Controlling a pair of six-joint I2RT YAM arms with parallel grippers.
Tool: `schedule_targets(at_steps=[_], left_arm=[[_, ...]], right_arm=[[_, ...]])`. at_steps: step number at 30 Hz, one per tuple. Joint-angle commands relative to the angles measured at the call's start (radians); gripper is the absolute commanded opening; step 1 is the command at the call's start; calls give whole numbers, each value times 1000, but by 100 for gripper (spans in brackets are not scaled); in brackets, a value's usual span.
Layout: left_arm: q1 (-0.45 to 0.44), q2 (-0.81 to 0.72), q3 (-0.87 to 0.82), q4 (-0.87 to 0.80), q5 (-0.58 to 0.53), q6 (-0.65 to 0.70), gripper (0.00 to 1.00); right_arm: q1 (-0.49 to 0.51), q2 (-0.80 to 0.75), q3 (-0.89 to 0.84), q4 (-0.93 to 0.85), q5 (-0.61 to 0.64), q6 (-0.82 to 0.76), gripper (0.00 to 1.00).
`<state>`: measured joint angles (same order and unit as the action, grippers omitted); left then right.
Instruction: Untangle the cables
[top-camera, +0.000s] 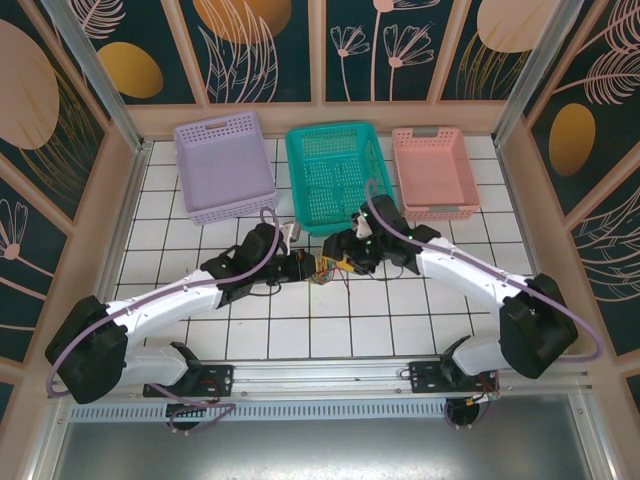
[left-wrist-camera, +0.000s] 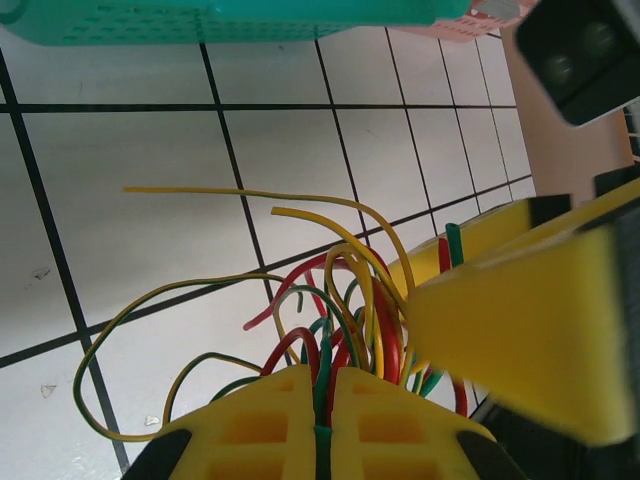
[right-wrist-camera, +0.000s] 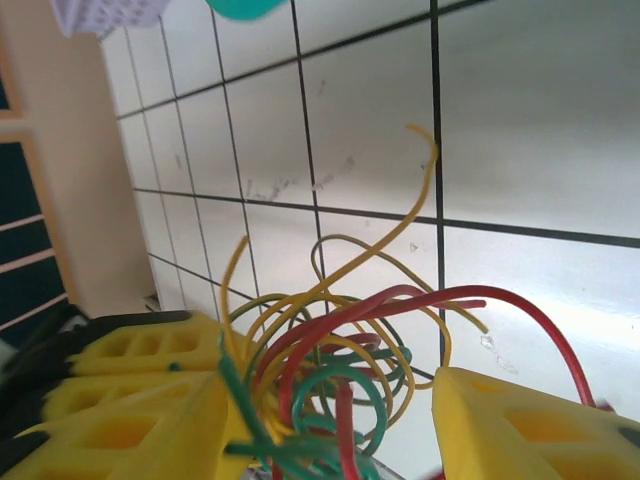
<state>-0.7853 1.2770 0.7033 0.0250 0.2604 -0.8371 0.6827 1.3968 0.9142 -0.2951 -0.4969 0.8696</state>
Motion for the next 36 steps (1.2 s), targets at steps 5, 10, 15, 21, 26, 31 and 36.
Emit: schedule_targets(at_steps=[5,10,15,21,26,31,36], left_arm=[[1,-21,41,21,-9,25,0],[-1,-43,38,61,-20,-9,0],[1,-114,22,81,-145,-101,0],[13,-233,-75,239,-313,-285,0],[35,-301,-186,395,-421,-426,0],[74,-394,-266,351,-459,-556,0],[80,-378,-245,192,-322,-628,0]], right_arm=[[23,57,17,44,3,38,56],[10,78,-21,100,-10,86,43],[-34,14,-109,172,-37,172,2],[-78,-97,-263,279,-116,365,0],[-95,-139,-333,323,-149,493,0],[-130,-219,-409,360,-136,539,0],[-143,-213,-291,244,-61,343,0]])
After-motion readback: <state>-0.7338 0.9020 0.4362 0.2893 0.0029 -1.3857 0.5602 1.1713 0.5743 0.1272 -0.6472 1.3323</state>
